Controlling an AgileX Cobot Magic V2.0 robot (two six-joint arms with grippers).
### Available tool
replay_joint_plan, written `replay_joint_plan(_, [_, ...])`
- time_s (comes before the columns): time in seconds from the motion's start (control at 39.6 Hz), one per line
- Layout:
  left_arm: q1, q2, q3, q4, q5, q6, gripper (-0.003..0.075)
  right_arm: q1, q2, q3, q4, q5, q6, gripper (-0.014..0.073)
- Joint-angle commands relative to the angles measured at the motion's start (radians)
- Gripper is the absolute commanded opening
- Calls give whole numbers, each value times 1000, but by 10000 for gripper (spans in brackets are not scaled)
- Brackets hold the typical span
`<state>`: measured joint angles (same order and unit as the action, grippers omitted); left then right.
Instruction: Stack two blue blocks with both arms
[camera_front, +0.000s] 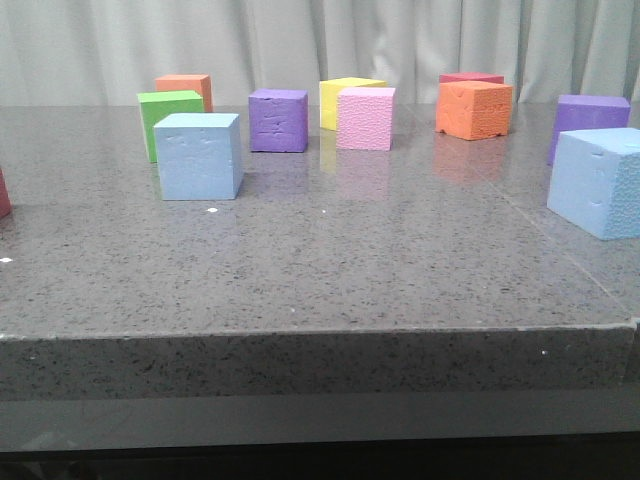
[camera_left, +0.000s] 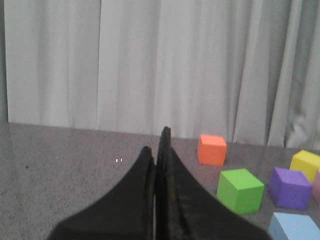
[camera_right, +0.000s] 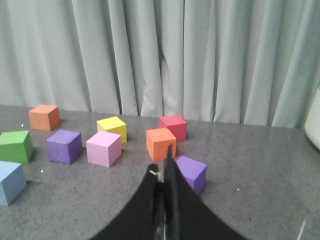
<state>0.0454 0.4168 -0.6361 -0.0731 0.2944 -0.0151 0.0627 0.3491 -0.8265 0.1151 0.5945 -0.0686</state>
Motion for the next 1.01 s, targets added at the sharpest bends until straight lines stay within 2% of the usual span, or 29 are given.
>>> replay_joint_plan(0.0, [-1,80,-99,1,29,15,-20,-1,90,-97,-14,9,-10,-38])
replay_joint_plan(0.13, [-1,162,-174,1,130,51,-20,-1,168,-147,-14,65,-10,-38])
replay_joint_plan(0.25, [-1,214,-221,-1,164,51,-20,-1,201,-152,-13,70,-10,-38])
replay_joint_plan(0.48, [-1,238,-223,-1,22,51,-20,-1,203,-152,-13,70,-10,-38])
replay_joint_plan(0.99, [-1,238,-223,-5,21,51,-20,-1,203,-152,-13,71,-10,-20])
